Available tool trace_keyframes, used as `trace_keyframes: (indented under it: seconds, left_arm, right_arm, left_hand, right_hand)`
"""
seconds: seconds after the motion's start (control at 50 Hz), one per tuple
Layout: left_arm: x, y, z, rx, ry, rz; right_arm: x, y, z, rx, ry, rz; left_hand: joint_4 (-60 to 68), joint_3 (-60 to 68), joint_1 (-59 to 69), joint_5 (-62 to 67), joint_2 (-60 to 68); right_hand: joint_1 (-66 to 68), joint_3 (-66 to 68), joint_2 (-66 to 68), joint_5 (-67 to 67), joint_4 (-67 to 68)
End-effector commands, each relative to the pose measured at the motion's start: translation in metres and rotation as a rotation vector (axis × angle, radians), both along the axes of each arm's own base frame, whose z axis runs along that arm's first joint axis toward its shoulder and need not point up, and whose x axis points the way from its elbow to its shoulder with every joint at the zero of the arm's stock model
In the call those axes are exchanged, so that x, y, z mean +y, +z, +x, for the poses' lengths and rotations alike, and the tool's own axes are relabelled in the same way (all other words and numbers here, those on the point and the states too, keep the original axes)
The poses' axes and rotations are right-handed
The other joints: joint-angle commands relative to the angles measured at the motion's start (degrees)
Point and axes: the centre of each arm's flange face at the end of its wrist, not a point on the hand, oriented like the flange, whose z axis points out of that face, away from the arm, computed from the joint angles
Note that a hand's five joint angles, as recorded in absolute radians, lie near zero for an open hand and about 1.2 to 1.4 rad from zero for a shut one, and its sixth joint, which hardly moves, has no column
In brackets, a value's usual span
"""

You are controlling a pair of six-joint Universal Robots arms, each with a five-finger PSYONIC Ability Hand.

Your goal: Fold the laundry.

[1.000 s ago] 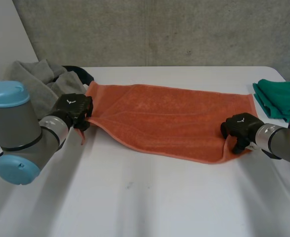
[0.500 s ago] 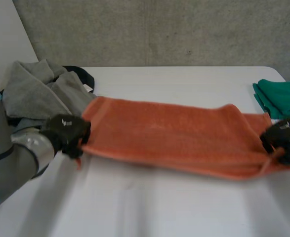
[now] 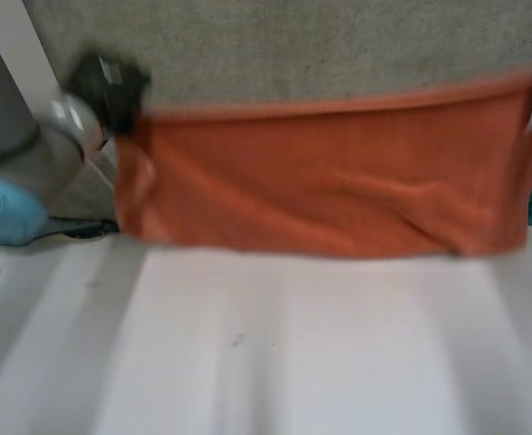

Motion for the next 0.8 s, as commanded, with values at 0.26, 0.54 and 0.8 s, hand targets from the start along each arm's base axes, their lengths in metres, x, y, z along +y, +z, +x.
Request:
trace_keyframes:
  seconds: [0.26,0.54,0.8]
  left_arm:
    - [-0.013,-0.017,0.018,0.248,-0.043,-0.078]
    - [0.015,-0.198,0.033,0.034,-0.059,0.305]
    - [0.015,-0.208,0.053,-0.071,-0.003,0.319]
  right_arm:
    - [0.005,-0.026,0.006,-0.118,0.088,0.000]
    - [0.033,-0.195,-0.008,0.069,0.108,0.517]
    - [0.040,-0.200,-0.021,0.106,0.065,0.592]
  left_hand:
    - [11.12,11.84,14.87,13.08,11.28]
    - [-4.15,-3.43,-0.40,-2.19,-3.99]
    - [-36.30,-35.58,-32.55,-34.34,-36.14]
  right_hand:
    - [15.92,12.05,12.70,12.60,11.59]
    - [15.92,12.05,12.70,12.60,11.59]
    - [15.92,12.05,12.70,12.60,11.59]
